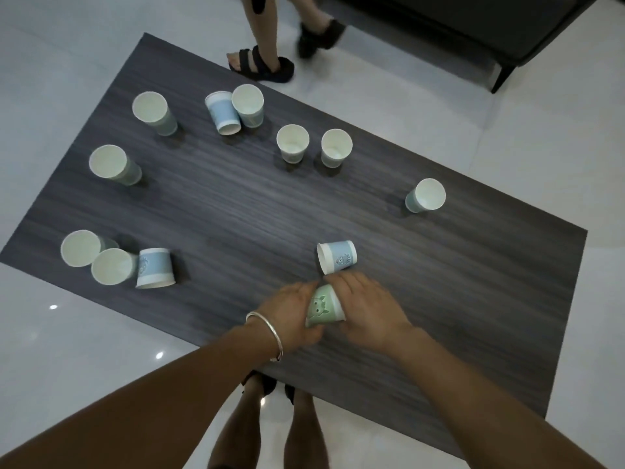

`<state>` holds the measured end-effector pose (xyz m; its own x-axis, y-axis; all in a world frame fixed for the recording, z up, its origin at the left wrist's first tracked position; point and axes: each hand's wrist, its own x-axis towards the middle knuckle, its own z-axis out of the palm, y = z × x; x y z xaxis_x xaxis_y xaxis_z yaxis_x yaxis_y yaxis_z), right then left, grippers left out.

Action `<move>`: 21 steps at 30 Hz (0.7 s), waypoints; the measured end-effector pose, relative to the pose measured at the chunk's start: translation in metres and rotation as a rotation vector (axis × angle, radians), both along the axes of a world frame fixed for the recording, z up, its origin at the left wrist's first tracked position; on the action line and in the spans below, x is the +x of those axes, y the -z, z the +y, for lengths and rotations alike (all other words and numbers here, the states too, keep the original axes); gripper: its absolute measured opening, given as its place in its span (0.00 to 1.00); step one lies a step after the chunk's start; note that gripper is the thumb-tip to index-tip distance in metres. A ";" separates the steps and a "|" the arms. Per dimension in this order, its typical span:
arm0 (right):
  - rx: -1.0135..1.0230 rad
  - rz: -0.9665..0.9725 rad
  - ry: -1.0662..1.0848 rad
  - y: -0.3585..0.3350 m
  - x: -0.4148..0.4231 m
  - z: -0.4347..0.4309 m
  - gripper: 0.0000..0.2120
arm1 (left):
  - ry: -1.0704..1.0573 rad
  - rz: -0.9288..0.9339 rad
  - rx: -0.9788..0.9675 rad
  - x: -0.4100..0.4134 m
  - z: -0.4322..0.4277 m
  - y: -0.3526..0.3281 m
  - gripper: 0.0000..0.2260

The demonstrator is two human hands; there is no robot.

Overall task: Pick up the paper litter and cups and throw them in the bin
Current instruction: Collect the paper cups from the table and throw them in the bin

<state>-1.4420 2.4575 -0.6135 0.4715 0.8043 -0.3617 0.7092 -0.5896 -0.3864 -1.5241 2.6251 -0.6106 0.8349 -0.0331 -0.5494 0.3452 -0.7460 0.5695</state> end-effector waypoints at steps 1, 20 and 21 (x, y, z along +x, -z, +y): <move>0.023 0.009 0.004 -0.003 -0.001 0.005 0.36 | -0.023 0.006 -0.003 -0.002 0.003 -0.002 0.27; -0.395 -0.131 0.029 0.090 0.055 0.061 0.38 | -0.244 0.040 0.145 -0.075 0.058 0.036 0.39; -0.391 -0.102 0.094 0.088 0.051 0.059 0.36 | -0.249 0.043 0.134 -0.075 0.058 0.034 0.40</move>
<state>-1.3909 2.5166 -0.7019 0.5855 0.5672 -0.5792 0.6682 -0.7422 -0.0512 -1.5987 2.6831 -0.6444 0.7839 0.2458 -0.5702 0.5493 -0.7026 0.4524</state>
